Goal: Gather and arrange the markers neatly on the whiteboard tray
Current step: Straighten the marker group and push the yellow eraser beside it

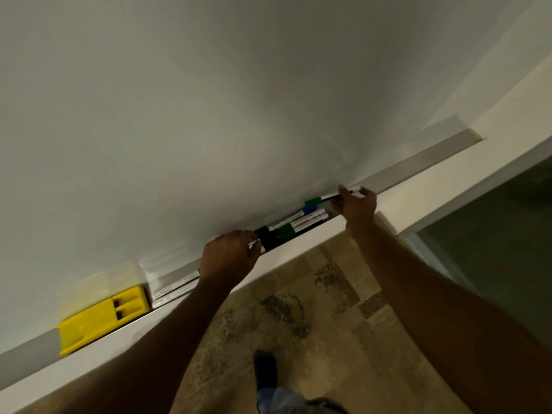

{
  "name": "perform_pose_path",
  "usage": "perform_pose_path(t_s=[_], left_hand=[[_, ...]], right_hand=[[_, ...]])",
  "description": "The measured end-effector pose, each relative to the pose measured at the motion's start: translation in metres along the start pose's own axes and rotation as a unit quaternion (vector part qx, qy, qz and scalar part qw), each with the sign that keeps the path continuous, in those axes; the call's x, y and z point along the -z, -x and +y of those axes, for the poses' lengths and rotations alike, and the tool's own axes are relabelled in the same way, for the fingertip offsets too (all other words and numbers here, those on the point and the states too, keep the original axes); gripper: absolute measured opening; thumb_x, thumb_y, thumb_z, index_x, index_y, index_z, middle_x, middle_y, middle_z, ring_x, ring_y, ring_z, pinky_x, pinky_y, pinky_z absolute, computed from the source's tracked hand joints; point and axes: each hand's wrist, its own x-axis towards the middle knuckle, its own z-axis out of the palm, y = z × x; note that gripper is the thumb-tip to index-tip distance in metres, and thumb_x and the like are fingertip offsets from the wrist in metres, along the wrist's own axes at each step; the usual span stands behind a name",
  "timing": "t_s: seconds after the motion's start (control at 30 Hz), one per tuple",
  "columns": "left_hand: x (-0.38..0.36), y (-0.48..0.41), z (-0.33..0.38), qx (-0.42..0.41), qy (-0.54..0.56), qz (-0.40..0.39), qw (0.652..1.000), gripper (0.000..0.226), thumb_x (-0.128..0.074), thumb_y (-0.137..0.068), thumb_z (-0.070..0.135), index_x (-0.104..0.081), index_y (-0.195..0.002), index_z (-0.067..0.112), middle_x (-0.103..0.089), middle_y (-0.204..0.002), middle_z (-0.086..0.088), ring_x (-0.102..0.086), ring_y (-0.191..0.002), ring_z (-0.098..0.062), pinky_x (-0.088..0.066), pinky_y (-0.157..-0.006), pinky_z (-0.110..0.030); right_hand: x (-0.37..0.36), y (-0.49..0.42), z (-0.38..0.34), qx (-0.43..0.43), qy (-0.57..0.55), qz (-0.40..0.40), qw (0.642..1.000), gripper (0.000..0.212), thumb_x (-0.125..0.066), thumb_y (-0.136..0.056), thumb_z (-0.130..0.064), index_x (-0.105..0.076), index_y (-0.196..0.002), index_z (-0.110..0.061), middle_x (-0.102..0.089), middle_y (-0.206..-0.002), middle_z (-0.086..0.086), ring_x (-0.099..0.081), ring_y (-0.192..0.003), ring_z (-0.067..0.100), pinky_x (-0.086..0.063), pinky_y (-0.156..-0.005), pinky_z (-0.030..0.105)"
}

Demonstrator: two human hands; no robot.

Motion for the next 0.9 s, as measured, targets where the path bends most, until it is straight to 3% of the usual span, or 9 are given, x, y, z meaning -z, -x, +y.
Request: perform_pose_path(t_s=[0.1, 0.27, 0.37, 0.43, 0.57, 0.73, 0.8, 0.9], left_hand=[[-0.005, 0.003, -0.005, 0.01, 0.0, 0.003, 1.0, 0.015, -0.063, -0.085, 0.04, -0.07, -0.092, 0.028, -0.071, -0.078, 0.004, -0.067, -0.065, -0.024, -0.047, -0.053, -0.027], [-0.012, 0.003, -0.008, 0.015, -0.013, 0.013, 1.0, 0.014, -0.07, -0.08, 0.034, -0.071, -0.092, 0.028, -0.072, -0.079, 0.004, -0.068, -0.061, -0.024, -0.045, -0.05, -0.025], [-0.015, 0.0, -0.008, 0.021, -0.022, 0.009, 0.999, 0.014, -0.07, -0.08, 0.034, -0.071, -0.093, 0.027, -0.072, -0.08, 0.004, -0.068, -0.063, -0.024, -0.048, -0.051, -0.027], [-0.016, -0.004, -0.007, 0.02, -0.026, 0.007, 0.999, 0.013, -0.07, -0.08, 0.033, -0.07, -0.091, 0.027, -0.072, -0.078, 0.003, -0.068, -0.064, -0.025, -0.048, -0.051, -0.027], [-0.018, -0.009, -0.003, 0.016, -0.03, 0.002, 0.999, 0.013, -0.07, -0.079, 0.033, -0.071, -0.091, 0.026, -0.072, -0.078, 0.002, -0.068, -0.063, -0.025, -0.046, -0.052, -0.026], [-0.02, -0.011, 0.003, 0.017, -0.04, -0.022, 0.999, 0.019, -0.066, -0.082, 0.037, -0.068, -0.099, 0.028, -0.072, -0.081, 0.002, -0.068, -0.066, -0.025, -0.039, -0.053, -0.025], [-0.02, -0.013, 0.005, 0.014, -0.035, -0.022, 0.999, 0.019, -0.067, -0.081, 0.036, -0.068, -0.098, 0.027, -0.072, -0.079, 0.001, -0.067, -0.064, -0.024, -0.033, -0.053, -0.024], [-0.021, -0.015, 0.008, 0.013, -0.028, -0.035, 0.999, 0.022, -0.062, -0.085, 0.038, -0.067, -0.105, 0.028, -0.072, -0.083, 0.001, -0.067, -0.067, -0.022, -0.032, -0.054, -0.024]], right_hand=[[0.011, -0.029, -0.003, 0.011, 0.036, 0.048, 0.998, 0.048, -0.076, -0.079, -0.004, -0.05, -0.117, 0.007, -0.06, -0.119, 0.029, -0.067, -0.095, 0.041, -0.058, -0.08, 0.053], [0.019, -0.055, -0.005, 0.037, 0.171, 0.112, 0.978, 0.052, -0.081, -0.076, -0.014, -0.054, -0.119, -0.003, -0.063, -0.118, 0.017, -0.067, -0.097, 0.03, -0.06, -0.08, 0.041], [0.015, -0.064, -0.006, 0.056, 0.27, 0.096, 0.956, 0.055, -0.081, -0.076, -0.024, -0.054, -0.122, -0.01, -0.061, -0.122, 0.011, -0.065, -0.091, 0.023, -0.058, -0.068, 0.028], [0.011, -0.068, -0.007, 0.071, 0.333, 0.086, 0.936, 0.058, -0.079, -0.077, -0.029, -0.053, -0.126, -0.013, -0.059, -0.127, 0.01, -0.064, -0.103, 0.027, -0.053, -0.083, 0.028], [0.009, -0.073, -0.003, 0.086, 0.397, 0.078, 0.91, 0.058, -0.077, -0.078, -0.03, -0.053, -0.126, -0.009, -0.062, -0.126, 0.011, -0.062, -0.111, 0.03, -0.046, -0.083, 0.029], [0.007, -0.074, -0.003, 0.085, 0.425, 0.077, 0.898, 0.055, -0.076, -0.08, -0.029, -0.053, -0.125, -0.009, -0.057, -0.128, 0.013, -0.056, -0.117, 0.031, -0.047, -0.097, 0.039], [0.005, -0.067, -0.004, 0.097, 0.409, 0.092, 0.903, 0.049, -0.073, -0.082, -0.028, -0.055, -0.123, -0.01, -0.055, -0.128, 0.012, -0.055, -0.118, 0.03, -0.046, -0.095, 0.035], [0.002, -0.046, 0.001, 0.161, 0.426, 0.066, 0.888, 0.026, -0.066, -0.085, -0.027, -0.064, -0.107, -0.013, -0.062, -0.114, 0.009, -0.06, -0.106, 0.025, -0.042, -0.079, 0.027]])
